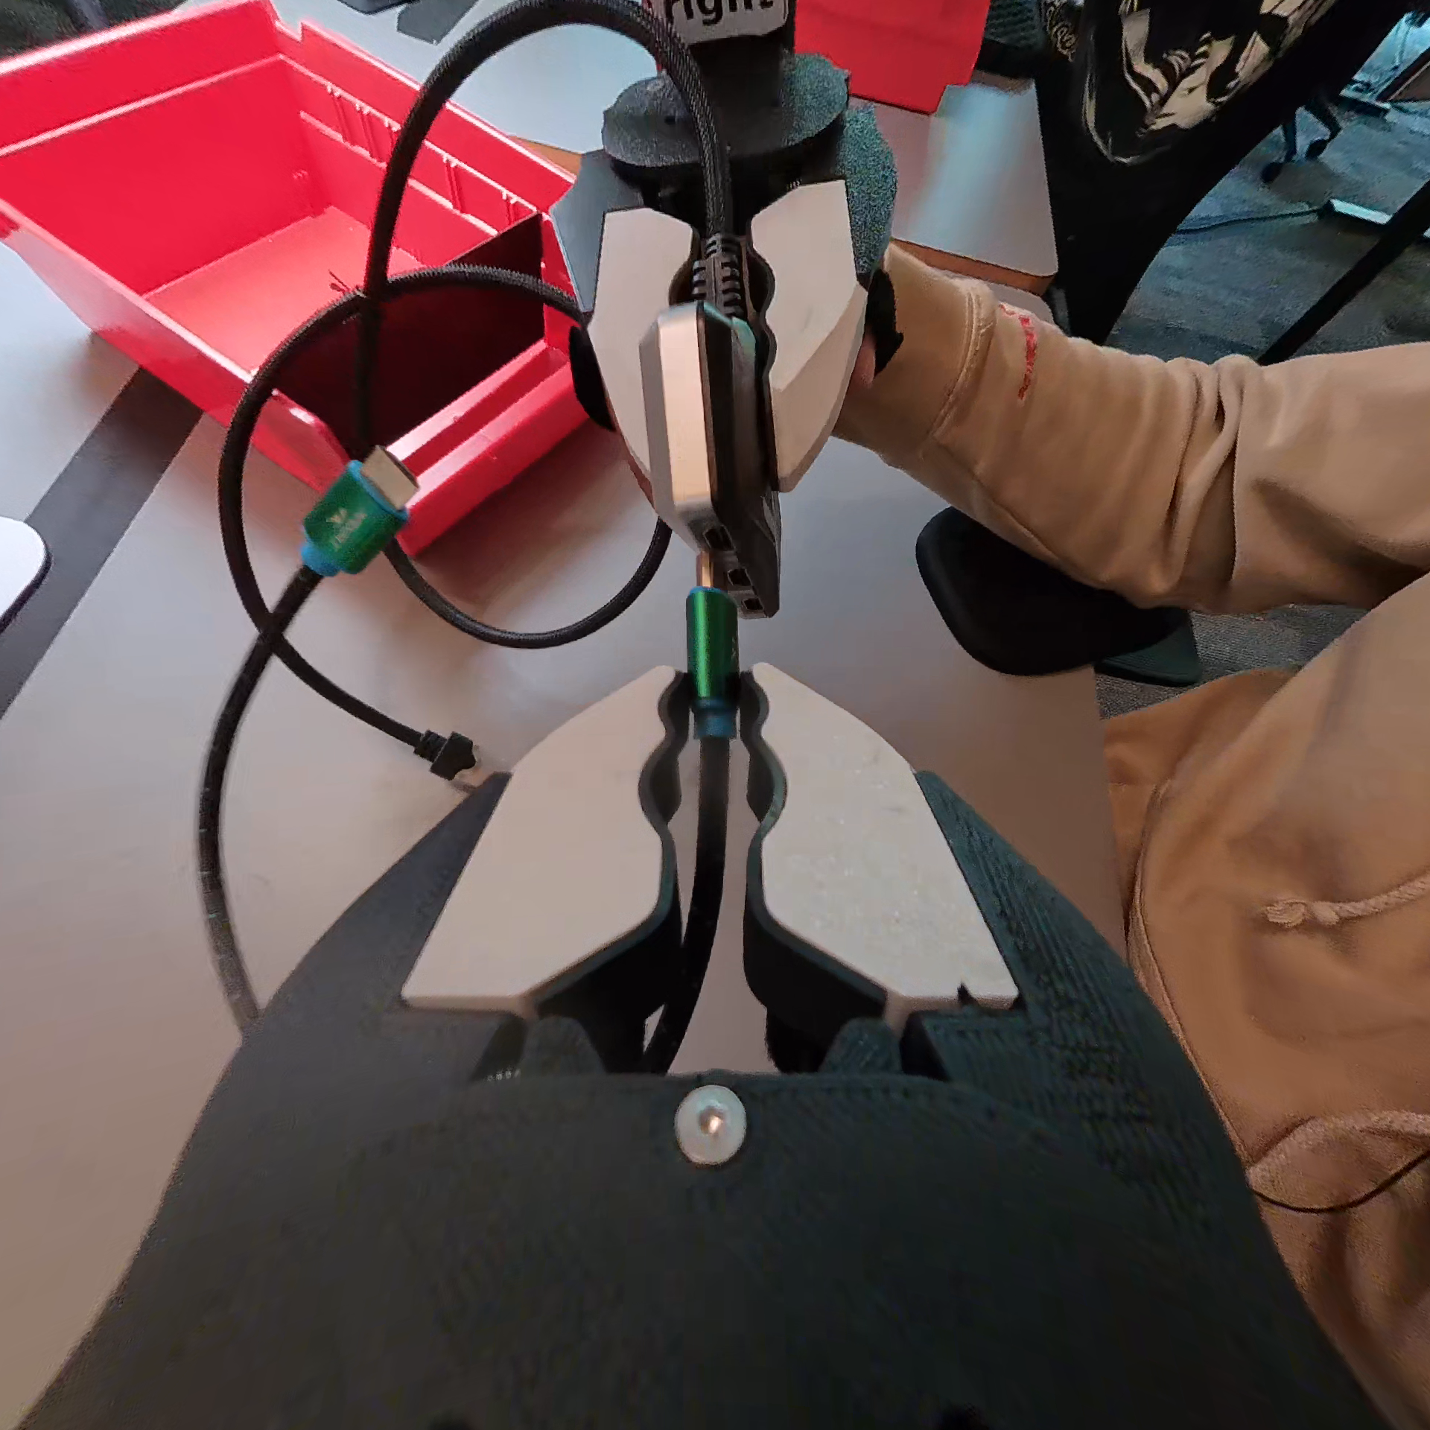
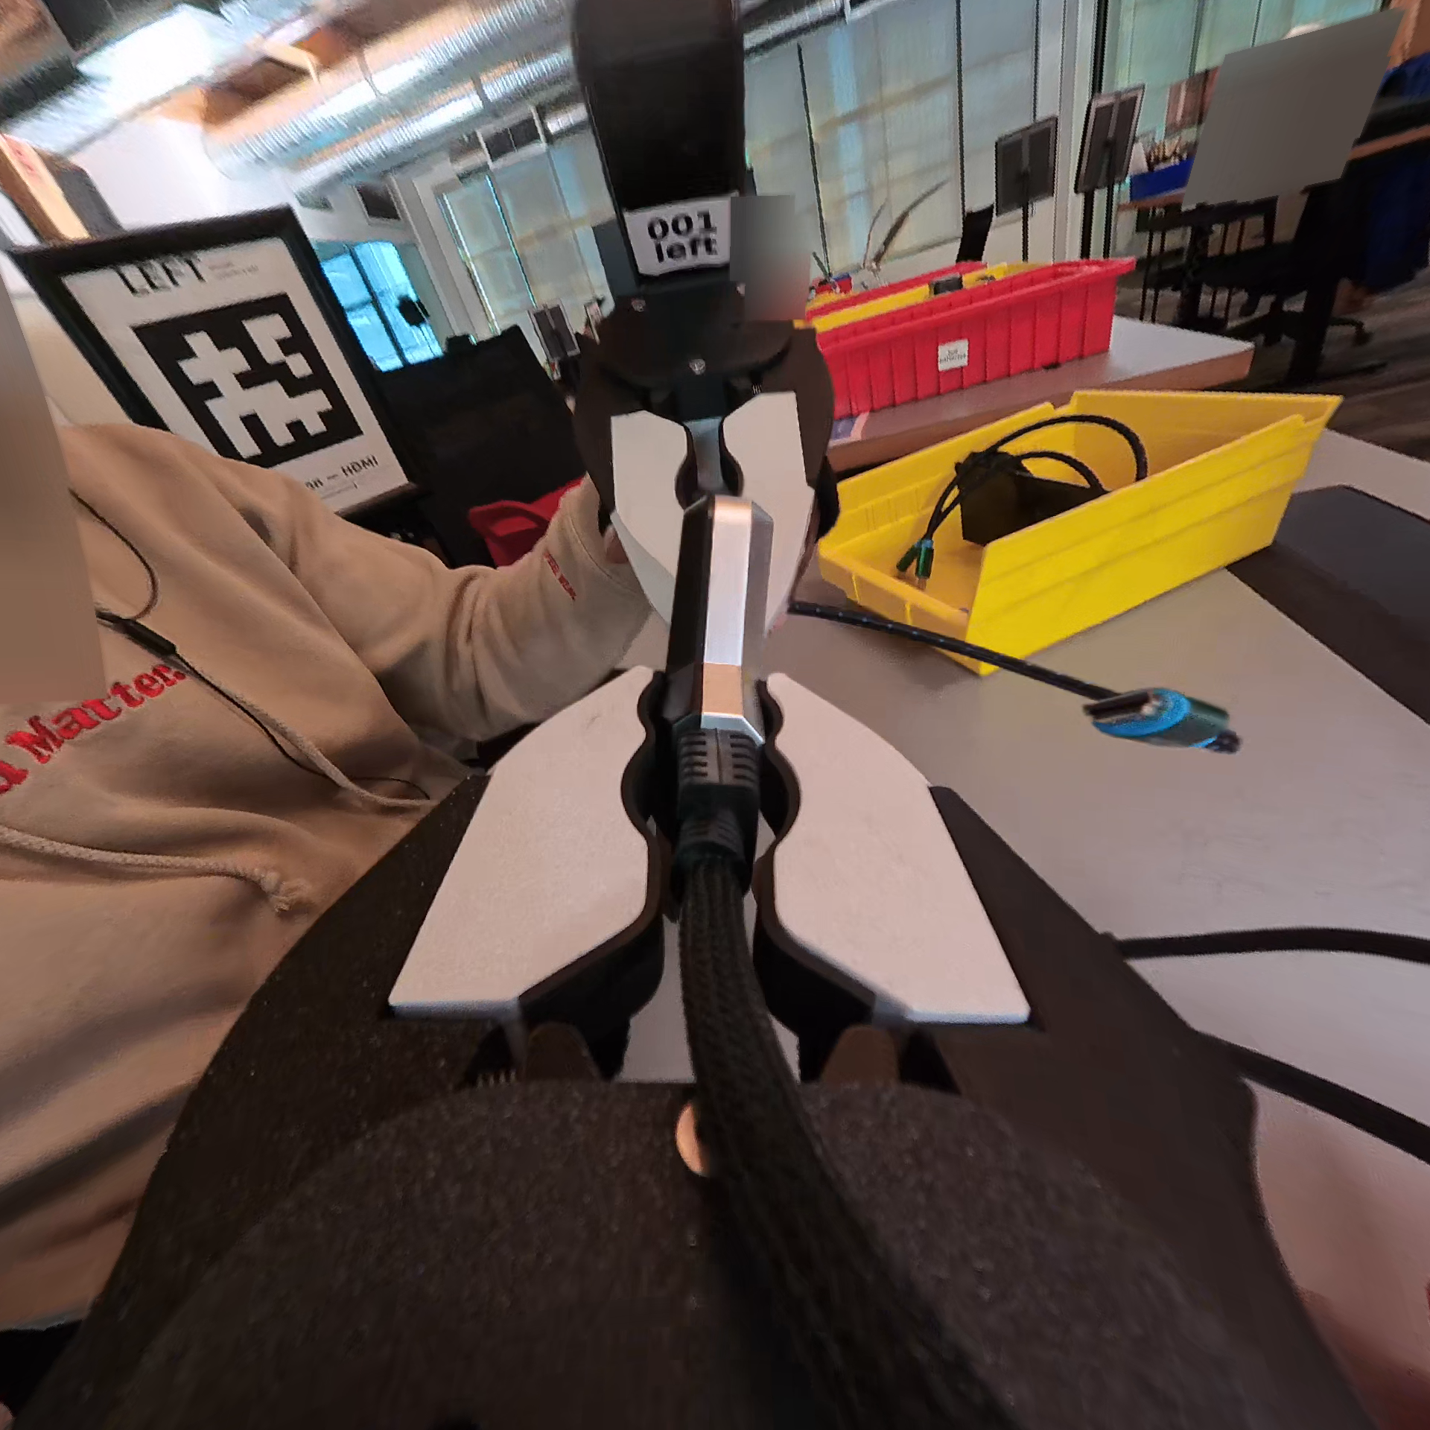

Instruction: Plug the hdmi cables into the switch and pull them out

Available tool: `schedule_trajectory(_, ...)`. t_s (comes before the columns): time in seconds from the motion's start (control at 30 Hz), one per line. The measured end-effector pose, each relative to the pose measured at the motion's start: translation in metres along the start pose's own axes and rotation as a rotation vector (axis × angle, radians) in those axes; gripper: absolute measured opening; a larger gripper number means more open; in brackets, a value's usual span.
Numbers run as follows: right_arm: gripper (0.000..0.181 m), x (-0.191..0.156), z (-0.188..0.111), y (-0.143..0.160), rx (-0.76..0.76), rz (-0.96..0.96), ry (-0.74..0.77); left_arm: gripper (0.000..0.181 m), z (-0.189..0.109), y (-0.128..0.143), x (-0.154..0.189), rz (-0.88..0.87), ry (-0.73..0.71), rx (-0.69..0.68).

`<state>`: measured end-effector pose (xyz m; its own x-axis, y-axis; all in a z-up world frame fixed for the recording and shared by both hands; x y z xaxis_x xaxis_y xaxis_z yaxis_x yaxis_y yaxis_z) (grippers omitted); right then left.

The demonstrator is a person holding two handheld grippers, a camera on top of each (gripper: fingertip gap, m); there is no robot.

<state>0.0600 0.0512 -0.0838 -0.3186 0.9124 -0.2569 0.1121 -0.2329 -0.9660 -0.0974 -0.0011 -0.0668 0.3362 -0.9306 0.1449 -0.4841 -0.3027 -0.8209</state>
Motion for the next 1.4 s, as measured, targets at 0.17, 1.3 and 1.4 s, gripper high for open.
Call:
schedule_trajectory(0.17,0.022,0.003,0.008,0.005,-0.026,0.003,0.016,0.013,-0.009,0.005,-0.003,-0.017,0.019,0.019)
schedule_trajectory(1.3,0.021,0.004,0.01,0.02,-0.127,0.128,-0.029,0.012,0.011,0.011,-0.004,-0.05,0.113,0.015)
schedule_trajectory(1.4,0.021,0.006,0.011,0.029,-0.171,0.142,-0.039,0.012,0.02,0.014,-0.006,-0.059,0.157,0.038)
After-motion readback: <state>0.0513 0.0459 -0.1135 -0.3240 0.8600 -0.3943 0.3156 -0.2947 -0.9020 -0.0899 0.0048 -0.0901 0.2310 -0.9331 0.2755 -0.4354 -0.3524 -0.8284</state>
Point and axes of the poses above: each gripper's, where its closed fingertips meet, z out along the fingers, y out of its underside, x = y × z across the jaws, the point moved 7 cm from there along -z, back along the fingers
